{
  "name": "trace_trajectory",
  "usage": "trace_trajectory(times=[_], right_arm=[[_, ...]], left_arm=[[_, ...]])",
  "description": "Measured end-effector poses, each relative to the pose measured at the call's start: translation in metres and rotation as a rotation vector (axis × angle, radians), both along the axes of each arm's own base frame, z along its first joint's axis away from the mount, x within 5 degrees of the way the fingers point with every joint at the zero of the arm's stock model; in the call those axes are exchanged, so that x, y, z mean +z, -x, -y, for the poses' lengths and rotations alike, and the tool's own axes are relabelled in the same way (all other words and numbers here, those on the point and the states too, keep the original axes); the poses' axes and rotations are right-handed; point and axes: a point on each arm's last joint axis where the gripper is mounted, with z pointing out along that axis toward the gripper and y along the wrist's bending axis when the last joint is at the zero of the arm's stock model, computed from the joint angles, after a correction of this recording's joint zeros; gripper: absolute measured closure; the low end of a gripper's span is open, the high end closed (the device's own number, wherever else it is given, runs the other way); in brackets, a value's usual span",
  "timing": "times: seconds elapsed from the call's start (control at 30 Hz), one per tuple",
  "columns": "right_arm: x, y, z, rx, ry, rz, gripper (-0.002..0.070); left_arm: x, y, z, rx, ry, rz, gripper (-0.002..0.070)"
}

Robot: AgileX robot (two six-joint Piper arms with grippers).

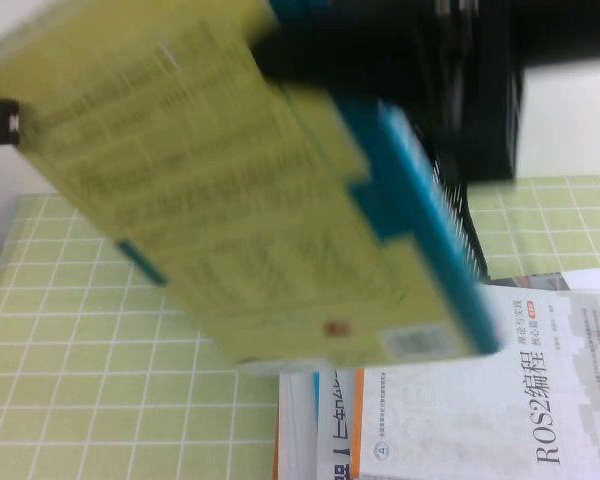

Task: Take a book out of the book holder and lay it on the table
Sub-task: Place the picked book on the book

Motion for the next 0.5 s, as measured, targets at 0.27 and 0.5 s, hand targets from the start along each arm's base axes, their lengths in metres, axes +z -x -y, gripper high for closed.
trace_trajectory(times=[0.27,0.5], right_arm=[[-0.030,-0.021,0.034,-0.280,0.555,0.065,0.0461],[0.011,-0.019,0.069,-0.474,0.655,0.287,0.0463]], left_arm=[[0.008,0.017,0.006,-0.013,0.046,-0.005,0.0678],[-0.007,0.017,0.006,-0.003,0.053,-0.062,0.0678]])
